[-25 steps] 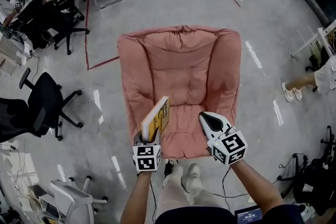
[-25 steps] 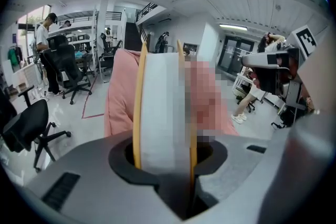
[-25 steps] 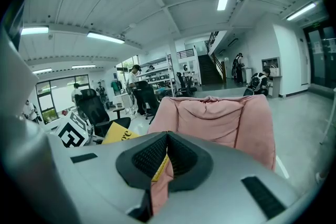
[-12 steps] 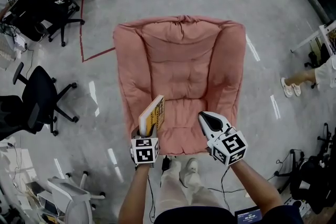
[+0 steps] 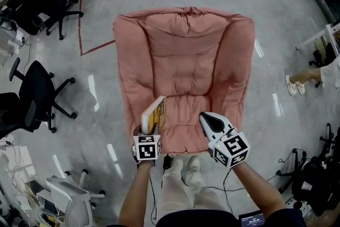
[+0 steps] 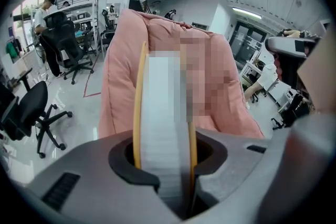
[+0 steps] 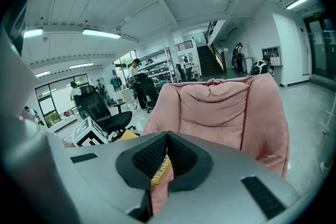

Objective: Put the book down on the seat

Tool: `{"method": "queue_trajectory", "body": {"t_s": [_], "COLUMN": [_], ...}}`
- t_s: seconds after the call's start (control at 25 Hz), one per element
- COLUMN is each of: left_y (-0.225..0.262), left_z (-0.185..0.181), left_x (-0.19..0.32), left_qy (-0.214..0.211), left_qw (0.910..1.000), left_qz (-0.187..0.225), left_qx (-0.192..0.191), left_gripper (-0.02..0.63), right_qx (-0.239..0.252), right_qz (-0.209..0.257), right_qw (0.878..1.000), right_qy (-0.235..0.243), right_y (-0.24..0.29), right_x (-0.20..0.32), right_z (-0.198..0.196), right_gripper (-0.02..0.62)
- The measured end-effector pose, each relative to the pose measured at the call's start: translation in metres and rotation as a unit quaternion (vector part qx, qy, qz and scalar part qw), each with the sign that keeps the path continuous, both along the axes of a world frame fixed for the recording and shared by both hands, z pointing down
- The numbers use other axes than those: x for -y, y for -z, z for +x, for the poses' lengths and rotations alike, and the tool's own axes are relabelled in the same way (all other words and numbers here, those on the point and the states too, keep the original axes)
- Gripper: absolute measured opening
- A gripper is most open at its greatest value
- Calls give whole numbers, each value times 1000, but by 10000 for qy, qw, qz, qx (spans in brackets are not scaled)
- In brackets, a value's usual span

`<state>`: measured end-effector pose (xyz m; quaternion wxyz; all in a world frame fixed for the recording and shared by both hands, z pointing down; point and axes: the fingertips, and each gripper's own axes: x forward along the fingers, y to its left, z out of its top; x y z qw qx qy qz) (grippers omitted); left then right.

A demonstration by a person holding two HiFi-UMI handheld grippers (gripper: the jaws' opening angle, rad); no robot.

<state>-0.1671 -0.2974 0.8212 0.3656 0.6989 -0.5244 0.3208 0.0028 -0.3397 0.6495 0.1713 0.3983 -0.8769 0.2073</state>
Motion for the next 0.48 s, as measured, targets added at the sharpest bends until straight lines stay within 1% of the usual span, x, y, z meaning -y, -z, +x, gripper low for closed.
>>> {"method": "queue_trajectory", "body": {"t_s": [0.2, 0.48], "left_y": [-19, -46], "left_z": [-9, -14], "left_x": [1, -3], "left_qy": [74, 186], "left_qw": [9997, 9984], "left_qz": [-215, -530], "left_qx": [-11, 26], "left_gripper": [147, 147], "right_qx": [21, 130], "right_qz": [-106, -275], "right_qw": [9999, 9993], "right_qy": [-33, -209], "right_y": [-13, -29], "right_x": [1, 1], "right_z": [-7, -12], "right_gripper": [18, 18]}}
